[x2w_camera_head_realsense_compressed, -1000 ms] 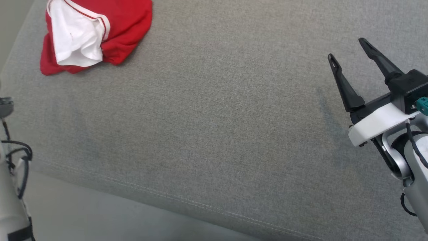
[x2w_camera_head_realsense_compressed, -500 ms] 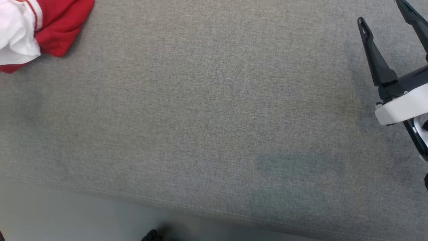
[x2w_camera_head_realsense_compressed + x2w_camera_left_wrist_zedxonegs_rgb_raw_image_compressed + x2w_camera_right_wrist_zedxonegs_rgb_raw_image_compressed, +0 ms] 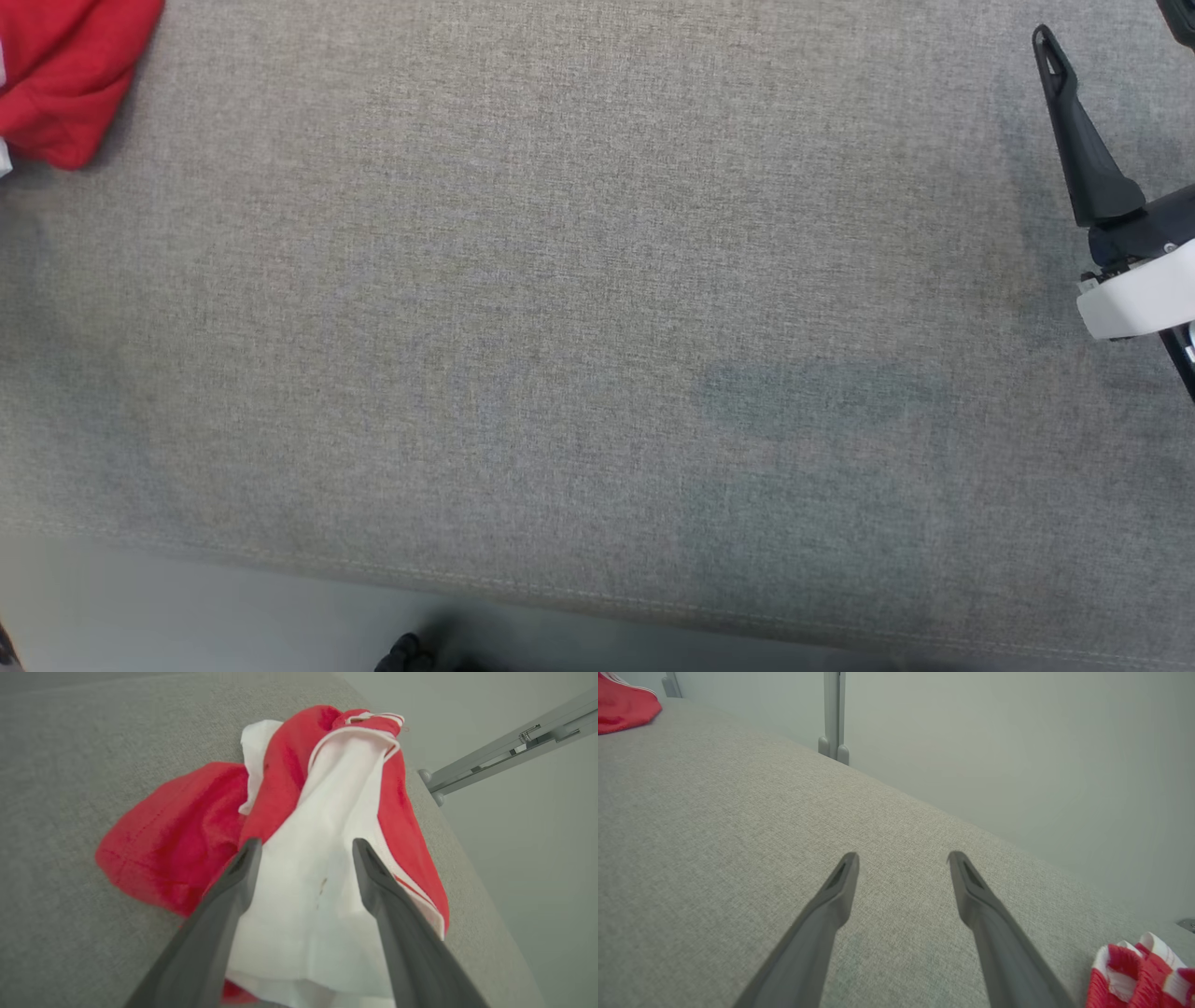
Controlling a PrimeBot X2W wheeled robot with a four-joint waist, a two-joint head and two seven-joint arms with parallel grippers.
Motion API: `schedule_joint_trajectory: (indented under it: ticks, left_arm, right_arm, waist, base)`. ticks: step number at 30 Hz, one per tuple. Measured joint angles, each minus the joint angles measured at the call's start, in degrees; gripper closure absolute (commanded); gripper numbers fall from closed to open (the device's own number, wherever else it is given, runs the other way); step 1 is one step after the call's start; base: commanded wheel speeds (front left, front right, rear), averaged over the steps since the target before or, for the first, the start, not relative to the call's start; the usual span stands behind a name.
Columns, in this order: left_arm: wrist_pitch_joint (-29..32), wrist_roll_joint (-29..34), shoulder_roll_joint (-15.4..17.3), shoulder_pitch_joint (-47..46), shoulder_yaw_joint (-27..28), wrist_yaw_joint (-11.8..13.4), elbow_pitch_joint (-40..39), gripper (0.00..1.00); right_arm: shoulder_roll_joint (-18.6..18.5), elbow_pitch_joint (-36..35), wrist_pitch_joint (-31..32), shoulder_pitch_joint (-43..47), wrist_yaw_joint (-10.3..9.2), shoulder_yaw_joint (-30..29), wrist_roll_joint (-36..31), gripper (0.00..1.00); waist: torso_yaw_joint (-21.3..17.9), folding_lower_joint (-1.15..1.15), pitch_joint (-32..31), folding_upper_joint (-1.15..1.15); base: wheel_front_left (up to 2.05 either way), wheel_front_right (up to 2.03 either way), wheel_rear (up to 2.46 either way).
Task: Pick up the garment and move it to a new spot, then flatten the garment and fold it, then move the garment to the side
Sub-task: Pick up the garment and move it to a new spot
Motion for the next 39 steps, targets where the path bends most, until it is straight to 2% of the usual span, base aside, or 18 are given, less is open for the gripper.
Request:
schedule_joint_trajectory:
  ticks: [5, 6, 7, 9, 10, 11, 12, 17, 20, 23, 25, 28, 31, 34, 36, 39]
  left_arm:
    - [-0.59, 0.74, 0.73, -1.14, 0.18, 0.01, 2.16, 0.0]
    - [-0.59, 0.71, 0.55, -1.7, 0.15, 0.01, 2.5, 0.27]
    - [-0.59, 0.7, 0.33, -2.27, 0.08, 0.01, 2.79, 0.49]
    - [-0.59, 0.62, -0.05, -3.09, -0.2, -0.05, 3.3, 0.56]
    - [-0.59, 0.35, -0.16, -3.4, -0.34, -0.08, 3.67, 0.67]
    - [-0.59, 0.29, -0.21, -3.66, -0.55, -0.31, 4.1, 0.92]
    - [-0.58, 0.29, -0.23, -3.83, -0.73, -0.53, 4.5, 1.0]
    - [-0.6, 0.22, -0.42, -4.56, -1.38, -1.78, 5.64, 1.0]
    - [-1.8, -0.05, -0.58, -6.2, -1.6, -4.13, 4.88, 1.0]
    - [-2.56, 0.34, -1.41, -8.28, -4.41, -7.55, 1.97, 1.0]
    - [-2.55, 0.33, -3.57, -9.61, -7.35, -10.28, -0.68, 1.0]
    - [-1.29, 0.23, -9.78, -10.67, -13.45, -14.69, -4.0, 1.0]
    - [0.14, 0.29, -16.04, -10.5, -20.38, -14.97, -6.35, 1.0]
    - [1.76, 0.53, -19.81, -9.6, -27.09, -14.96, -8.71, 1.0]
    - [2.59, 0.85, -19.36, -7.76, -31.06, -14.95, -9.81, 1.0]
    - [3.54, 0.91, -16.31, -3.89, -36.33, -14.81, -10.96, 1.0]
  right_arm:
    - [-0.23, -0.58, 0.25, 0.06, 0.0, -0.3, 0.02, 0.0]
    - [-0.3, -0.65, 0.47, 0.08, 0.0, -0.3, 0.04, 0.0]
    - [-0.32, -0.71, 0.54, 0.1, 0.0, -0.3, 0.12, 0.0]
    - [-0.34, -0.89, 0.69, 0.11, 0.0, -0.3, 0.19, 0.0]
    - [-0.35, -1.01, 0.7, 0.11, 0.0, -0.3, 0.2, 0.0]
    - [-0.36, -1.13, 0.7, 0.11, 0.0, -0.3, 0.2, 0.0]
    - [-0.36, -1.29, 0.71, 0.11, 0.0, -0.3, 0.2, 0.0]
    - [-0.37, -1.66, 0.71, 0.1, 0.0, -0.31, 0.21, 0.0]
    - [-0.36, -1.58, 0.69, 0.1, -0.01, -0.31, 0.21, 0.0]
    - [-0.09, -1.27, 0.59, 0.14, -0.56, -0.56, 0.35, 0.0]
    - [0.29, -0.87, 0.29, 0.17, -0.93, -0.73, 0.59, 0.0]
    - [1.36, 0.13, -0.77, 0.31, -0.97, -0.49, 0.79, 0.0]
    - [2.97, 1.38, -2.21, 0.37, -1.0, 0.52, 1.23, 0.0]
    - [4.75, 2.6, -3.49, 0.37, -1.0, 1.83, 1.29, 0.0]
    - [5.94, 3.47, -4.27, 0.36, -0.99, 2.82, 1.83, 0.0]
    - [8.03, 4.92, -5.69, 0.36, -1.0, 4.22, 2.64, 0.0]
  waist:
    - [0.1, 0.0, 0.23, 0.0]
    - [0.14, 0.0, 0.27, 0.0]
    - [0.18, 0.0, 0.31, 0.0]
    - [0.29, 0.0, 0.37, 0.0]
    - [0.35, 0.0, 0.39, 0.0]
    - [0.4, 0.0, 0.41, 0.0]
    - [0.44, 0.0, 0.42, 0.0]
    - [0.55, 0.0, 0.39, 0.0]
    - [0.56, 0.0, 0.22, 0.0]
    - [0.64, 0.0, -0.3, 0.0]
    - [0.75, 0.0, -0.75, 0.0]
    - [0.95, 0.0, -1.61, 0.0]
    - [1.04, 0.0, -2.77, 0.0]
    - [0.92, -0.01, -4.21, 0.0]
    - [0.67, -0.01, -5.24, 0.0]
    - [-0.1, 0.0, -6.82, 0.0]
  base:
    - [0.0, 0.0, 0.0]
    - [0.0, 0.0, 0.0]
    - [0.0, 0.0, 0.0]
    - [0.0, 0.0, 0.0]
    - [0.0, 0.0, 0.0]
    - [0.0, 0.0, 0.0]
    - [0.0, 0.0, 0.0]
    - [0.0, 0.0, 0.0]
    - [0.0, 0.0, 0.0]
    - [0.0, 0.0, 0.0]
    - [0.0, 0.0, 0.0]
    - [0.0, 0.0, 0.0]
    - [0.0, 0.0, 0.0]
    - [0.0, 0.0, 0.0]
    - [0.0, 0.0, 0.0]
    - [0.0, 0.0, 0.0]
